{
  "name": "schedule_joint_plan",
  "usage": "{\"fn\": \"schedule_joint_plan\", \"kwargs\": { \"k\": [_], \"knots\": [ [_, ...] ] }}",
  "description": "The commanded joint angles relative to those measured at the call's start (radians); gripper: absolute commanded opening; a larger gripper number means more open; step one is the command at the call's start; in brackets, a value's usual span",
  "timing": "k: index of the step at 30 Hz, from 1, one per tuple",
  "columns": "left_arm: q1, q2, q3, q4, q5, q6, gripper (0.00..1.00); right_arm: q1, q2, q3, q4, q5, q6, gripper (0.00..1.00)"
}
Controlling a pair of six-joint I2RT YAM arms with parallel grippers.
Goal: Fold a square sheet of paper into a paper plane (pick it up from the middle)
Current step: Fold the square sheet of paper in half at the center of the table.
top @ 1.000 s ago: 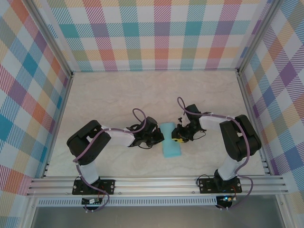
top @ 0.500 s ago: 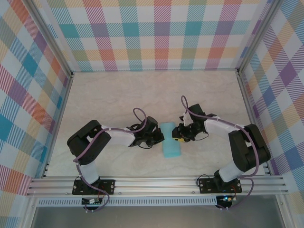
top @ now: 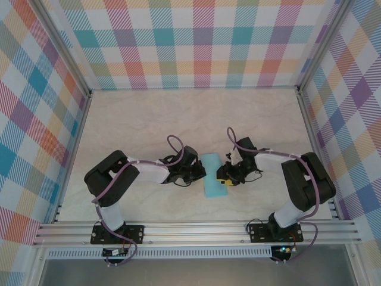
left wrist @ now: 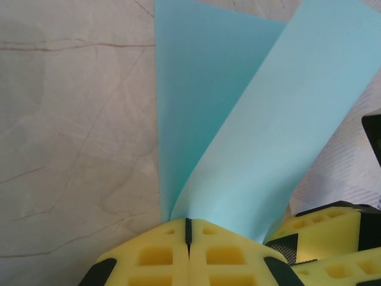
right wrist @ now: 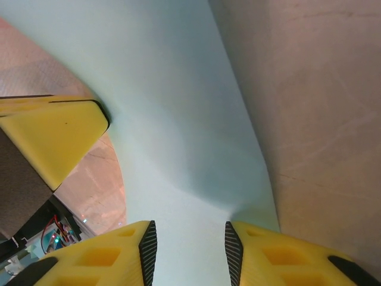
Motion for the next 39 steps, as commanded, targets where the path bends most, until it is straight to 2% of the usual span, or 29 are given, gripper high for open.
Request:
{"fn": "schedule_joint_plan", "kwargs": {
  "k": [1, 4, 9, 17, 23, 28, 32, 39],
  "knots": [
    [-0.011, 0.037, 0.000, -0.100, 0.002, 0.026, 0.00, 0.008, -0.084, -0.062, 0.017, 0.027, 0.021, 0.42],
    [-0.013, 0.041, 0.001, -0.096, 0.008, 0.025, 0.00, 0.007, -0.165, -0.111, 0.056, 0.000, 0.036, 0.44],
    [-0.011, 0.042, 0.004, -0.094, 0.011, 0.029, 0.00, 0.010, -0.178, -0.178, 0.168, -0.103, 0.066, 0.45],
    [-0.012, 0.039, 0.001, -0.096, 0.013, 0.031, 0.00, 0.009, -0.086, -0.197, 0.124, 0.002, 0.052, 0.44],
    [-0.011, 0.035, -0.003, -0.099, 0.011, 0.030, 0.00, 0.010, -0.193, -0.188, 0.076, -0.006, 0.051, 0.42],
    [-0.012, 0.036, -0.002, -0.095, 0.014, 0.031, 0.00, 0.010, -0.277, -0.238, 0.136, -0.082, 0.065, 0.43],
    [-0.012, 0.036, -0.003, -0.093, 0.016, 0.031, 0.00, 0.010, -0.269, -0.263, 0.154, -0.094, 0.079, 0.45],
    [-0.013, 0.036, -0.006, -0.093, 0.017, 0.033, 0.00, 0.010, -0.203, -0.281, 0.128, -0.043, 0.086, 0.44]
  ]
}}
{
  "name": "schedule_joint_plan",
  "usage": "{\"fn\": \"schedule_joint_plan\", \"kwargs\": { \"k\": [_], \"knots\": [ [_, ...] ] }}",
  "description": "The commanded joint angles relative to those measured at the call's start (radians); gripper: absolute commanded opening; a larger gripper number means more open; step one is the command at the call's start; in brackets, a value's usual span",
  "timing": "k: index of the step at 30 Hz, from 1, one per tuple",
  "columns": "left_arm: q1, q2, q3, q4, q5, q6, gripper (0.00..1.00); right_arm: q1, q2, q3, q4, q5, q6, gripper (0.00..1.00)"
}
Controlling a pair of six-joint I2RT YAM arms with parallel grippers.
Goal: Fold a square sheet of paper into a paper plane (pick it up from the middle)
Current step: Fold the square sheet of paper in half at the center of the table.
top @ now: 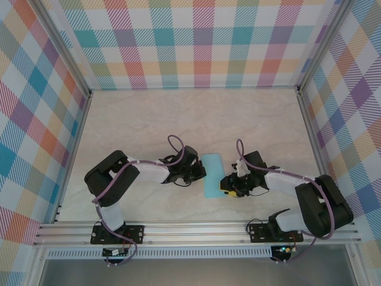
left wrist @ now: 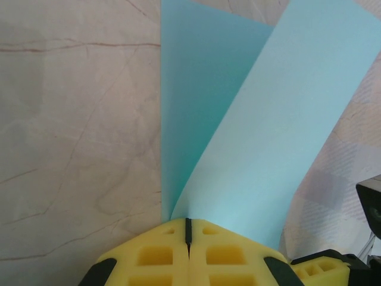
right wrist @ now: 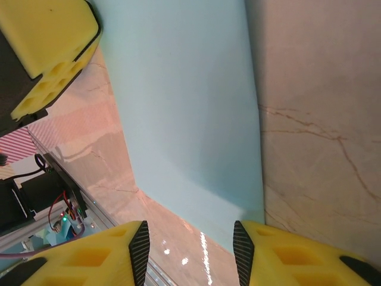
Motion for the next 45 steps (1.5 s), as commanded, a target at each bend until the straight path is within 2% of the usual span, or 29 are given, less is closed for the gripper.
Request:
{"fn": "schedule_joint_plan", "kwargs": {
  "k": [1, 3, 7, 12, 15, 20, 25, 29, 33, 37, 45],
  "knots": [
    [-0.013, 0.033, -0.011, -0.091, 0.008, 0.017, 0.00, 0.007, 0.019, -0.018, -0.022, 0.026, 0.010, 0.44],
    [-0.012, 0.032, -0.013, -0.091, 0.007, 0.017, 0.00, 0.007, -0.015, -0.003, -0.054, 0.028, 0.007, 0.45],
    [-0.012, 0.035, -0.012, -0.088, 0.011, 0.016, 0.00, 0.008, -0.068, 0.004, -0.051, -0.045, 0.004, 0.46],
    [-0.012, 0.038, -0.007, -0.088, 0.014, 0.018, 0.00, 0.009, -0.061, -0.020, -0.037, -0.063, 0.006, 0.46],
    [-0.012, 0.039, -0.007, -0.088, 0.016, 0.019, 0.00, 0.009, -0.029, -0.028, -0.068, -0.010, 0.002, 0.46],
    [-0.011, 0.041, -0.004, -0.091, 0.016, 0.021, 0.00, 0.013, 0.034, -0.022, -0.075, 0.010, 0.020, 0.46],
    [-0.012, 0.036, -0.005, -0.096, 0.014, 0.023, 0.00, 0.013, -0.047, 0.047, -0.188, 0.064, -0.001, 0.44],
    [-0.012, 0.038, -0.001, -0.100, 0.017, 0.028, 0.00, 0.013, -0.090, 0.141, -0.203, 0.089, -0.016, 0.44],
    [-0.012, 0.038, -0.002, -0.105, 0.020, 0.034, 0.00, 0.012, -0.027, 0.230, -0.142, 0.113, -0.026, 0.44],
    [-0.013, 0.045, -0.001, -0.103, 0.023, 0.035, 0.00, 0.006, 0.105, 0.284, -0.068, 0.103, -0.045, 0.44],
    [-0.011, 0.050, 0.005, -0.105, 0.025, 0.035, 0.00, 0.001, 0.241, 0.234, 0.015, 0.130, -0.064, 0.44]
  ]
}}
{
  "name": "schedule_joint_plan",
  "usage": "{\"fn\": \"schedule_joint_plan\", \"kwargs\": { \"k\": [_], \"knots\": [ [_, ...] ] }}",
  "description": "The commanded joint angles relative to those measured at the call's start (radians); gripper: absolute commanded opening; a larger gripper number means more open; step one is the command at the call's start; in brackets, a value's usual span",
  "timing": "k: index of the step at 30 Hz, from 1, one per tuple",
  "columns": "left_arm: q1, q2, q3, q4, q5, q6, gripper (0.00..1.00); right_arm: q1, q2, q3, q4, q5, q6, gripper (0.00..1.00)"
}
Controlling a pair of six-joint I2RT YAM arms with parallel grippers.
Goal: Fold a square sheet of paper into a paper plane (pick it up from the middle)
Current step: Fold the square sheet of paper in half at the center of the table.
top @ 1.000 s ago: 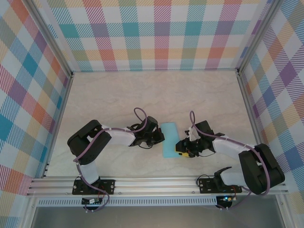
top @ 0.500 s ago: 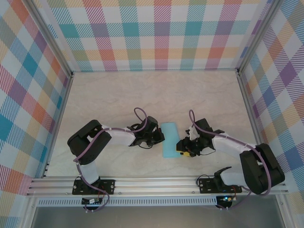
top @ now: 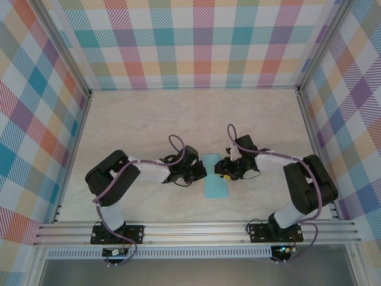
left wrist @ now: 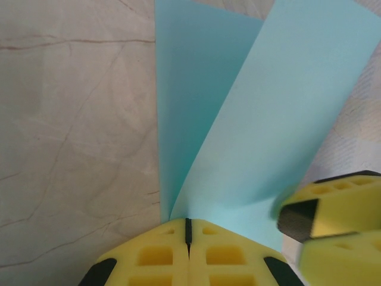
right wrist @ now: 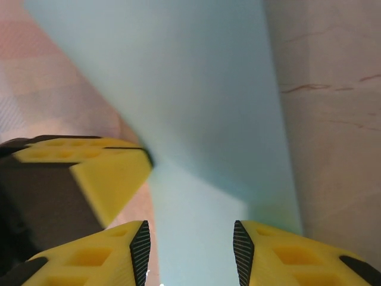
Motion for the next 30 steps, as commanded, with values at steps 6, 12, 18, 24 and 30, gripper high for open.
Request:
{"fn": "schedule_joint_plan", "kwargs": {
  "k": [6, 12, 18, 24, 30],
  "knots": [
    [-0.012, 0.041, 0.000, -0.115, 0.009, 0.032, 0.00, -0.013, 0.015, -0.038, 0.057, -0.023, -0.034, 0.44],
    [-0.012, 0.042, 0.004, -0.127, 0.009, 0.041, 0.00, -0.024, -0.021, 0.049, 0.039, -0.057, -0.071, 0.44],
    [-0.012, 0.046, 0.005, -0.128, 0.008, 0.042, 0.00, -0.045, 0.051, 0.069, 0.067, -0.064, -0.096, 0.44],
    [-0.012, 0.047, 0.007, -0.127, 0.009, 0.043, 0.00, -0.066, 0.121, 0.023, 0.125, -0.074, -0.098, 0.44],
    [-0.012, 0.047, 0.007, -0.133, 0.007, 0.047, 0.00, -0.071, 0.106, 0.037, 0.104, -0.089, -0.080, 0.45]
  ]
}}
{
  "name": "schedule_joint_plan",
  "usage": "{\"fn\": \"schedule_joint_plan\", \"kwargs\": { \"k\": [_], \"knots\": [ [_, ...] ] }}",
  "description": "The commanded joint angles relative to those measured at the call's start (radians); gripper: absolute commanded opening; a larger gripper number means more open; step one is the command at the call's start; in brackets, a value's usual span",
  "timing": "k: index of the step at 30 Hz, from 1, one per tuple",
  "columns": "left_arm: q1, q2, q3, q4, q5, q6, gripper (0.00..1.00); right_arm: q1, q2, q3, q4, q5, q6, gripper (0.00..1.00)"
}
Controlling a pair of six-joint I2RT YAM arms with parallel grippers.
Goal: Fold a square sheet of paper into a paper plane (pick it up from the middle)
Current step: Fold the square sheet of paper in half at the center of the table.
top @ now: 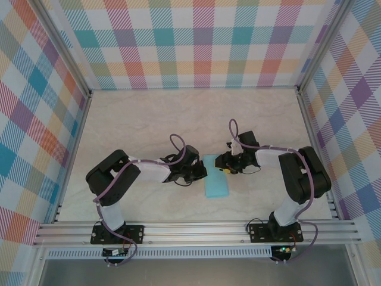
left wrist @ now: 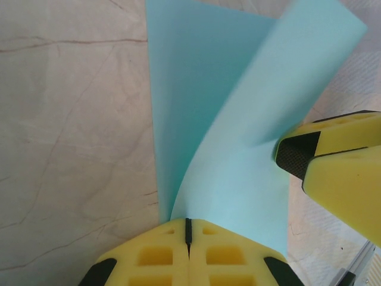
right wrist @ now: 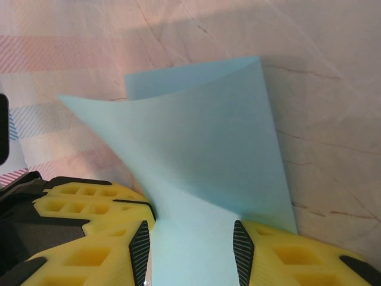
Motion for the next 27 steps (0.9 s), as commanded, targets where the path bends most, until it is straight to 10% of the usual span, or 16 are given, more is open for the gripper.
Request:
{"fn": "schedule_joint_plan", "kwargs": {
  "k": [1, 27],
  "knots": [
    [-0.012, 0.042, -0.008, -0.110, 0.003, 0.024, 0.00, 0.001, -0.015, 0.009, -0.034, -0.001, -0.009, 0.45],
    [-0.012, 0.036, -0.004, -0.140, 0.001, 0.038, 0.00, 0.001, 0.067, 0.252, -0.208, 0.119, -0.030, 0.48]
  ]
}}
